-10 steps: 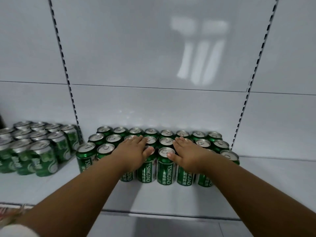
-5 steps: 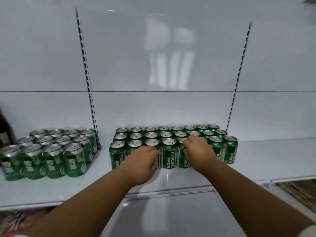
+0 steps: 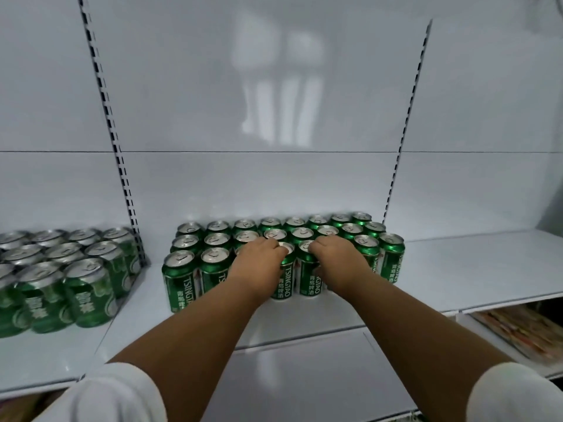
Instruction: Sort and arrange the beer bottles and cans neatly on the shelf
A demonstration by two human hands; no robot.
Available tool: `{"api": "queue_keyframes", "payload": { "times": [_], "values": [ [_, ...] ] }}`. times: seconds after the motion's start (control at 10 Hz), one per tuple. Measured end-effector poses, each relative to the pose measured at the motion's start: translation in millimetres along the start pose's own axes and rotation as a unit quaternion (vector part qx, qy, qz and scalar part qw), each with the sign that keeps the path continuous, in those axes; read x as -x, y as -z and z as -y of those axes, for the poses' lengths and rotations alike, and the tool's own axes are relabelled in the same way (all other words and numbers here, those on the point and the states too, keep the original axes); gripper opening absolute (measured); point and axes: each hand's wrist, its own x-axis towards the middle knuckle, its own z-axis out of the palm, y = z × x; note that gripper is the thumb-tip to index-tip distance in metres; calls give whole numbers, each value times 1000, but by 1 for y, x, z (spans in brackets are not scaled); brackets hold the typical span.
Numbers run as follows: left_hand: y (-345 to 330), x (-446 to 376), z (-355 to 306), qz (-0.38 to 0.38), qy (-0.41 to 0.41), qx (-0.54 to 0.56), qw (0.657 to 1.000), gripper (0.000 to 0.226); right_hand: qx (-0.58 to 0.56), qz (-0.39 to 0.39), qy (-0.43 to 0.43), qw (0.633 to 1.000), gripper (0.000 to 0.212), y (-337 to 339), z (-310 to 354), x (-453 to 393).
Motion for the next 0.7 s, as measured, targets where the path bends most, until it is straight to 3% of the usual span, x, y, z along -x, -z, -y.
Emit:
{"api": "queue_keyframes", "payload": {
  "times": [0.3,0.7],
  "values": [
    [-5,-4,-4,-42,6,-17,999,40,17,-28,25,999,40,-4,-3,-2],
    [16,45,-2,-34,74,15,997,50,-30,-65,52,996,41,13,9,9]
  ]
}}
